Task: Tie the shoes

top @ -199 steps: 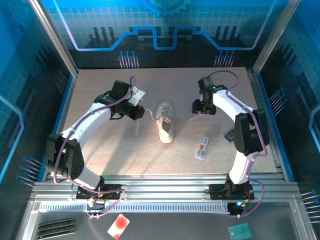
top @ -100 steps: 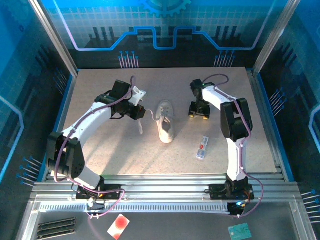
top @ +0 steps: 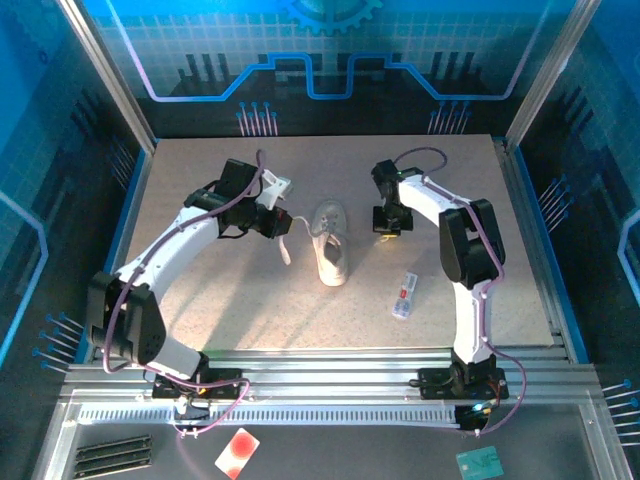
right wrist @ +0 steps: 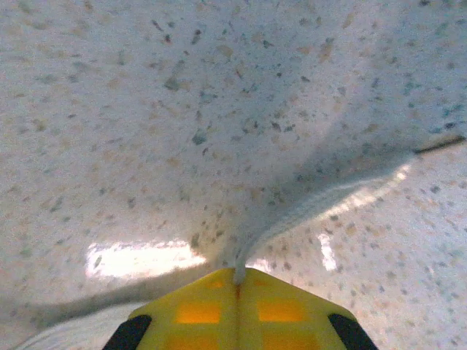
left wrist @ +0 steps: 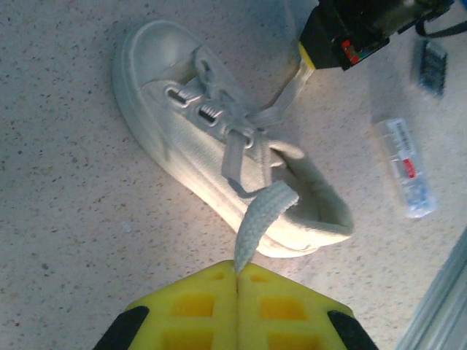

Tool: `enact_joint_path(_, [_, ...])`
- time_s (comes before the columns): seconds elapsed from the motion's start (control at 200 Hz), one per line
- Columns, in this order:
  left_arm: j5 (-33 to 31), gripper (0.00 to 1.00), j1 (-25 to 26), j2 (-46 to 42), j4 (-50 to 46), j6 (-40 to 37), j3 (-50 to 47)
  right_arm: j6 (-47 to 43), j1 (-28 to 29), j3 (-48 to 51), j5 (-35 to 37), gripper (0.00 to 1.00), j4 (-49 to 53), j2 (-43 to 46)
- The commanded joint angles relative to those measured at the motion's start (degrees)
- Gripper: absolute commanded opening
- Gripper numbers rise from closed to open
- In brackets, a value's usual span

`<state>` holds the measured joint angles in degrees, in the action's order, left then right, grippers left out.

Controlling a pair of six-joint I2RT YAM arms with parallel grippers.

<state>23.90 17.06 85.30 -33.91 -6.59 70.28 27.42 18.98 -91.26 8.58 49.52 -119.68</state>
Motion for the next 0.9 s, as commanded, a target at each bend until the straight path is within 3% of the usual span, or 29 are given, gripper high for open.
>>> enact_joint_path(0.0, [4.0,0.0,1.0,-2.7,4.2,7.7,2.5,-3.0,1.5,0.6,-0.7,0.0,-3.2,8.4])
enact_joint_path(0.18, [2.8,0.0,5.5,-2.7,15.8,20.9,2.3,-4.6,3.6,0.4,-4.4,0.0,-8.4,16.4])
enact_joint_path(0.38, [-3.1,0.0,11.3,3.7,31.4,32.8,3.4,-2.9,3.0,-3.2,-13.9,0.0,-8.8,16.6])
enact_joint_path(0.62, [-6.7,0.0,18.5,15.0,37.3,31.2,7.3,0.4,0.9,-3.5,-22.8,0.0,-11.6,16.3])
enact_joint_path(0.816, [-9.9,0.0,19.6,20.9,42.0,27.9,6.8,0.8,-0.7,-4.6,-24.4,0.0,-10.9,15.4])
enact_joint_path(0.896, [-10.3,0.18,19.5,22.4,40.4,25.0,7.8,0.5,-1.6,-4.2,-24.6,0.0,-10.9,15.2])
